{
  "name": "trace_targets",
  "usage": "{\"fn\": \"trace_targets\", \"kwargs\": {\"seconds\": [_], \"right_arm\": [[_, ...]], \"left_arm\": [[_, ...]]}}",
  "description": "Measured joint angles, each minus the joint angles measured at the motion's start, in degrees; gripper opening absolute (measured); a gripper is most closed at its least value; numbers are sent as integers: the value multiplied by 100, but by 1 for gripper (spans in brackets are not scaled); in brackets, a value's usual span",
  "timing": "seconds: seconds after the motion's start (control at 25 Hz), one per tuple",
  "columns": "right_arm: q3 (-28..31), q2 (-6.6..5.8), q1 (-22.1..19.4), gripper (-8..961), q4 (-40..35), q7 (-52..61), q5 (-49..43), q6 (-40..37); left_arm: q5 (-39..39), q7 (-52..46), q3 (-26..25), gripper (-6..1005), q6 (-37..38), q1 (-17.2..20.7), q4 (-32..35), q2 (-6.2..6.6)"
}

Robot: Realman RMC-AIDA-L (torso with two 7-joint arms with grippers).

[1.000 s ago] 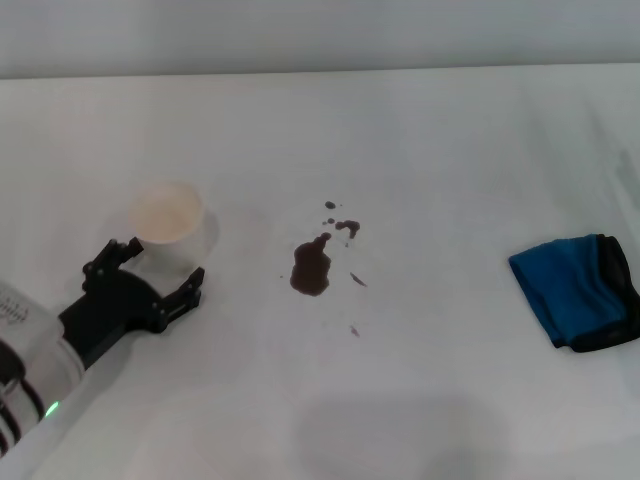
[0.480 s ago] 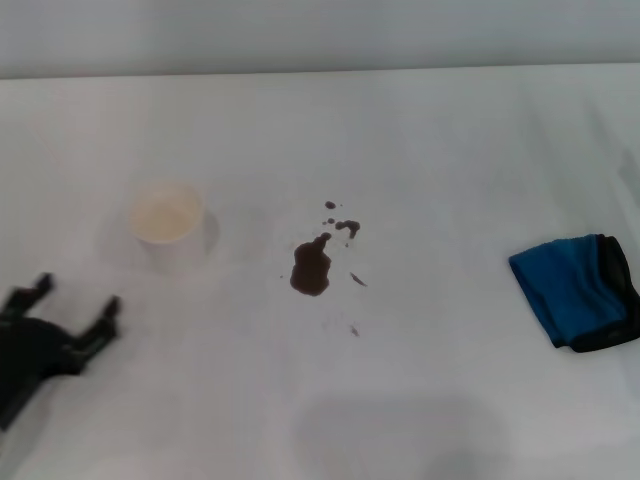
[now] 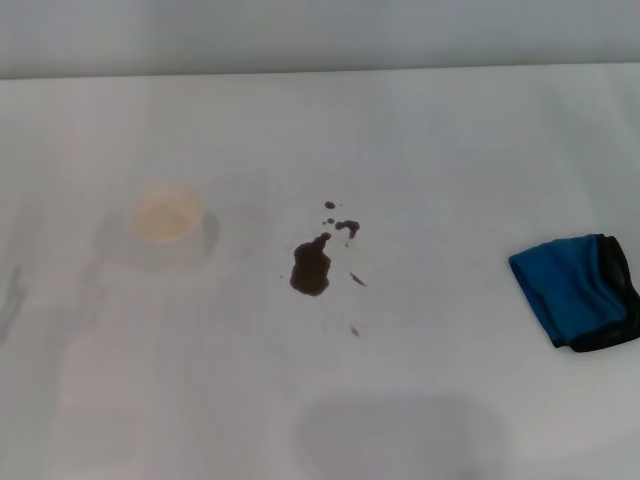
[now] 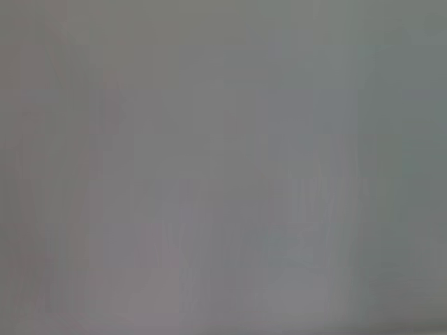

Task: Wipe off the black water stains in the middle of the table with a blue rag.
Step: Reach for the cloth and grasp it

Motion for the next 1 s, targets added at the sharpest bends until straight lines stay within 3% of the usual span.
{"fn": "trace_targets", "kwargs": {"seconds": [0.12,0.2,0.28,0.4,0.52,0.6,0.72,0.88,1.0], "right_arm": [[-474,-426,57,838,-86,1488,-594,272],[-892,-798,164,838,-233,2459,-1172,685],[-1094,-1027,247,831,-461,2964,-1716,1079],[-1173,-1249,370,820,-1028,3706,-2648,1772],[-1179,-1297,484,809,-1774,4259,-3466,2455],[-1181,-1246,552,801,-2349,4611,-3950,2855],[-1192,-1021,657,790,-3319,5116,-4814,3259],[-1263,-491,843,776,-4634,5877,-6466,3426],[-1410,30,1019,765,-5506,6146,-7567,3611]], "left_arm": [[-246,-6,1,887,135,-58,-3,0],[-336,-7,2,887,182,-126,-3,0],[-385,-7,1,887,192,-200,-5,4],[-407,-8,1,887,232,-313,-48,14],[-442,-10,2,887,306,-419,-132,16],[-488,-9,1,888,339,-495,-157,17],[-539,6,1,888,396,-580,-206,17],[-569,24,1,888,503,-658,-285,16],[-572,31,1,888,548,-690,-305,23]]}}
